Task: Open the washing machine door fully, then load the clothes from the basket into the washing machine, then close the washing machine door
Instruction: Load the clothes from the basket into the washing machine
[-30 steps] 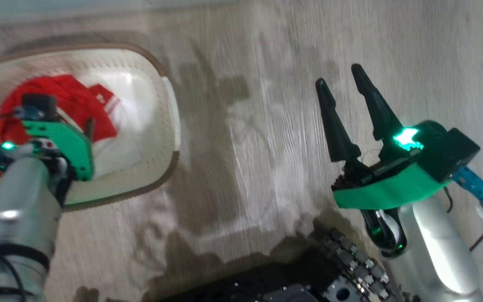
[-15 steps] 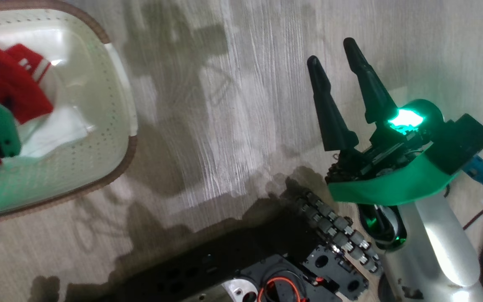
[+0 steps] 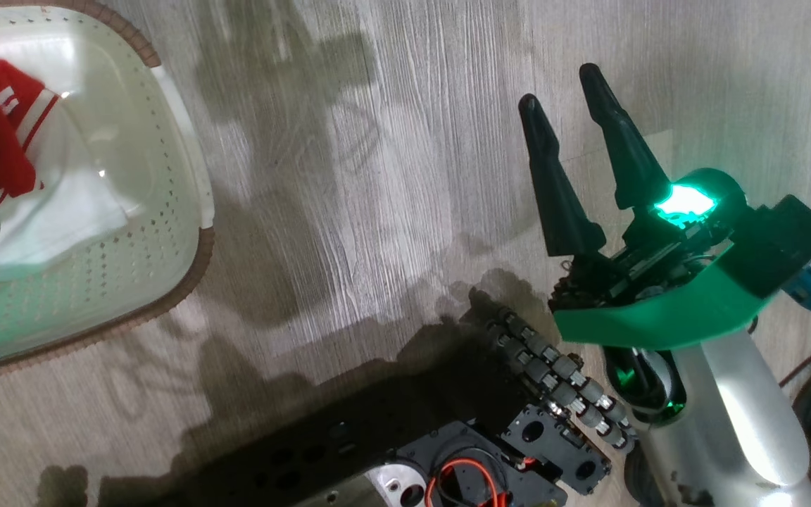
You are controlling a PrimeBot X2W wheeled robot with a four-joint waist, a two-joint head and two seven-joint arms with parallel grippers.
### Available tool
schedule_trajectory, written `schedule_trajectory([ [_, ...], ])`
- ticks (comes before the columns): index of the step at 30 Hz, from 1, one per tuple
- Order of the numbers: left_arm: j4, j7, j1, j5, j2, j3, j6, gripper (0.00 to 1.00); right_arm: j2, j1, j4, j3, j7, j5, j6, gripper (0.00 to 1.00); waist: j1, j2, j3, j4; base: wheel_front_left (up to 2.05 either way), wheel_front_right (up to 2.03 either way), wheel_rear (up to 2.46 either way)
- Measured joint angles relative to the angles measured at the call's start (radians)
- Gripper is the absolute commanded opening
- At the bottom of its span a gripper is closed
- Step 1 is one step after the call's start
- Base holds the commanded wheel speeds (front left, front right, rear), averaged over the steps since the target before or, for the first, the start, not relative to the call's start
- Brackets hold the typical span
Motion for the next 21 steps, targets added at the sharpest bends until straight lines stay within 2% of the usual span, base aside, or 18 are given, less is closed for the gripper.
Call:
schedule_trajectory([
  [7,0.003,-0.076,0.034,-0.006,-0.008,-0.016,-0.011,0.00,0.000,-0.002,0.010,-0.010,0.000,0.010,0.000,1.00,0.0000,0.0000,-0.049,0.000,0.00,0.00,0.00],
  [13,-0.019,-0.190,0.097,-0.018,-0.075,-0.035,-0.038,0.00,0.000,-0.001,0.040,-0.042,0.000,-0.020,0.000,1.00,-0.0001,0.0000,-0.134,0.040,0.00,0.00,0.00],
  [21,-0.096,-0.285,0.153,-0.021,-0.144,-0.048,-0.038,0.00,0.000,0.011,0.080,-0.080,0.000,-0.065,0.000,1.00,-0.0001,0.0000,-0.256,0.101,0.00,0.00,0.00],
])
